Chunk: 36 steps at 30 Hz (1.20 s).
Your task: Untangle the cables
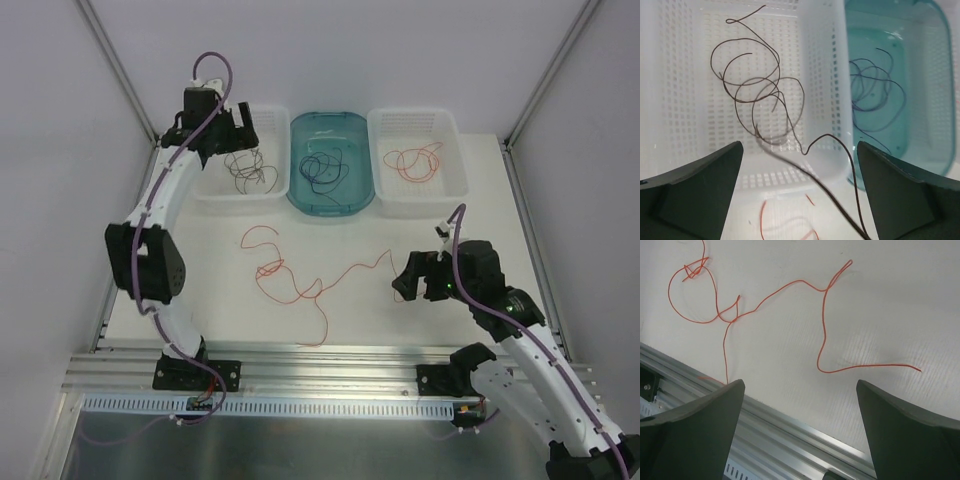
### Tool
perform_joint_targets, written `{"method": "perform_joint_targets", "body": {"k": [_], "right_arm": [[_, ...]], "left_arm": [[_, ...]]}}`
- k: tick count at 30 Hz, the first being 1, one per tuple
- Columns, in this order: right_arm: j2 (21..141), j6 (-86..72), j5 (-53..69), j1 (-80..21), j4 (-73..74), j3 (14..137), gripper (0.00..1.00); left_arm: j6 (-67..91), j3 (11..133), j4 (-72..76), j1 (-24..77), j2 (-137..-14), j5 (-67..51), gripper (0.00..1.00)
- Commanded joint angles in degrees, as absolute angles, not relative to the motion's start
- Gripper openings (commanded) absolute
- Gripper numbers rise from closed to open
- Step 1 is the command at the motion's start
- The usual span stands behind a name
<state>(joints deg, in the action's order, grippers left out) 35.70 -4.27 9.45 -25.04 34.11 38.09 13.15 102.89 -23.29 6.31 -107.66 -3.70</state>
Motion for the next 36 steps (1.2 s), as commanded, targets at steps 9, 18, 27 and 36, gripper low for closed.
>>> {"method": "perform_joint_targets", "body": {"k": [9,18,27,36], "right_arm": [[51.83,-4.83,5.55,-38.29,30.06,46.40,0.99],[66.26,-9.14,0.88,-49.74,23.82,50.53,1.00],[68.65,-9.05,-2.98,-52.47,24.69,50.45,0.99],[64.52,-7.56,-4.75,-52.47,27.86,50.45,0.99]], "left_arm": [[28.65,64.45,-21.62,13.52,-68.75,-13.80,0.99],[25.49,50.35,-22.76,16.08,-59.94,-6.69,0.92],[24.70,67.49,-23.29,16.17,-66.71,-4.14,0.62],[16.01,111.66,-36.64,12.40,-87.84,-3.52,0.51]]}}
